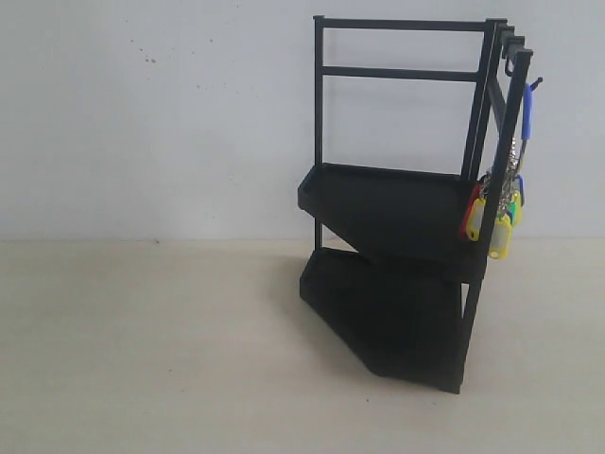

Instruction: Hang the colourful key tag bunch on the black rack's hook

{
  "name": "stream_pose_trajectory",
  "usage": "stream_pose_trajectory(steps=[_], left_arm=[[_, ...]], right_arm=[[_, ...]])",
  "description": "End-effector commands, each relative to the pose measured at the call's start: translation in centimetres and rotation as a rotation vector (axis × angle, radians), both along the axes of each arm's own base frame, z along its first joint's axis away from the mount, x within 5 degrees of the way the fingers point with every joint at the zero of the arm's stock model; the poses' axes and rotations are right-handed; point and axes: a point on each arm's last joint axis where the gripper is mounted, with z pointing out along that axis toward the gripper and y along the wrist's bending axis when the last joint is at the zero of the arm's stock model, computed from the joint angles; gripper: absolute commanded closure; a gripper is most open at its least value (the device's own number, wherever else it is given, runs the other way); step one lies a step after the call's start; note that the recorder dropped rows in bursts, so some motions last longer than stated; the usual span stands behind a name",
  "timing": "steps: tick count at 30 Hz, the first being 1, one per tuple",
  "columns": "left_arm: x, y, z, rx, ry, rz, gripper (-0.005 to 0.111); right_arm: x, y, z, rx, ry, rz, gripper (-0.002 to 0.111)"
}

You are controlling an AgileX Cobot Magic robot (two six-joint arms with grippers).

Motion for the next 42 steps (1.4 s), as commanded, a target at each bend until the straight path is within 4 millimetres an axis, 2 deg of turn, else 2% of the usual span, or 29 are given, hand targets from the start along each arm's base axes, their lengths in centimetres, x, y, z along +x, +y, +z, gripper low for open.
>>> stream_pose_trajectory(steps=[1, 5, 11, 42], left_arm=[[0.0, 0.0, 0.1, -0.01, -0.003, 0.0, 0.102], [0.0, 0.0, 0.1, -0.01, -0.003, 0.0, 0.102], [0.0, 0.0, 0.1, -0.01, -0.003, 0.0, 0.102], [0.0, 0.0, 0.1, -0.006, -0.003, -0.001, 0.102]], right_arm=[[0.0, 0.0, -1.3, -0.194, 0.104, 0.003, 0.108], [-0.2, -0.1, -2.5, -0.269, 0.233, 0.013, 0.108], [-0.3, -0.1, -3.1, -0.277, 0.291, 0.021, 0.108], [-0.4, -0.1, -3.1, -0.264, 0.297, 0.021, 0.108]])
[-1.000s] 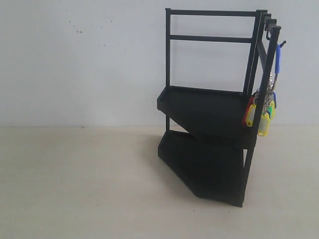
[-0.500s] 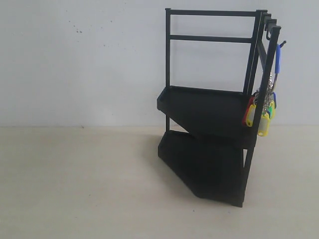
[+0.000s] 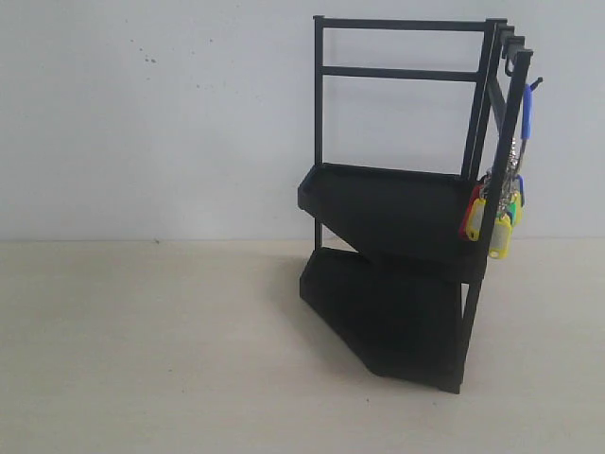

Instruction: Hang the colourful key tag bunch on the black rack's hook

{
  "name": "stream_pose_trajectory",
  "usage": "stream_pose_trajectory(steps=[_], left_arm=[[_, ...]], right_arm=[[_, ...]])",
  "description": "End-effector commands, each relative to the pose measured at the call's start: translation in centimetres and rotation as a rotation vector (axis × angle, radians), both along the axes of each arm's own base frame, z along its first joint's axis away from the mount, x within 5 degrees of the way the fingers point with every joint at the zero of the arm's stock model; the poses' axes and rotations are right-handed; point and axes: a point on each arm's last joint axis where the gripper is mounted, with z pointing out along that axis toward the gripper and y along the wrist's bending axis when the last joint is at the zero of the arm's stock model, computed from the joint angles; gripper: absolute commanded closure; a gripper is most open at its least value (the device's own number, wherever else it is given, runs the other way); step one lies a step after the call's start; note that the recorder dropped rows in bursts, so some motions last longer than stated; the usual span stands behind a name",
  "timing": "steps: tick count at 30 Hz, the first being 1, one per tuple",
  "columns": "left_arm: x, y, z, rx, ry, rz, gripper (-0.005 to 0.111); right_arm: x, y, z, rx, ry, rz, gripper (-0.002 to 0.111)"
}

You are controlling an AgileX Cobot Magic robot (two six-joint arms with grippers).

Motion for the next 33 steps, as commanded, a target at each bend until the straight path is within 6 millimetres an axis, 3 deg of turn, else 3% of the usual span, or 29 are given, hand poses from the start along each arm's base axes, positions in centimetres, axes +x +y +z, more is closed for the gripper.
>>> stream_pose_trajectory(steps=[1, 33], left_arm=[[0.02, -0.02, 0.09, -0.006, -0.003, -0.001, 0.102], [0.02, -0.02, 0.09, -0.006, -0.003, -0.001, 0.102]], right_arm=[[-0.02, -0.04, 0.06, -0.003, -0.007, -0.005, 0.108], [-0.02, 0.01, 0.07, 0.017, -0.005, -0.005, 0.108]])
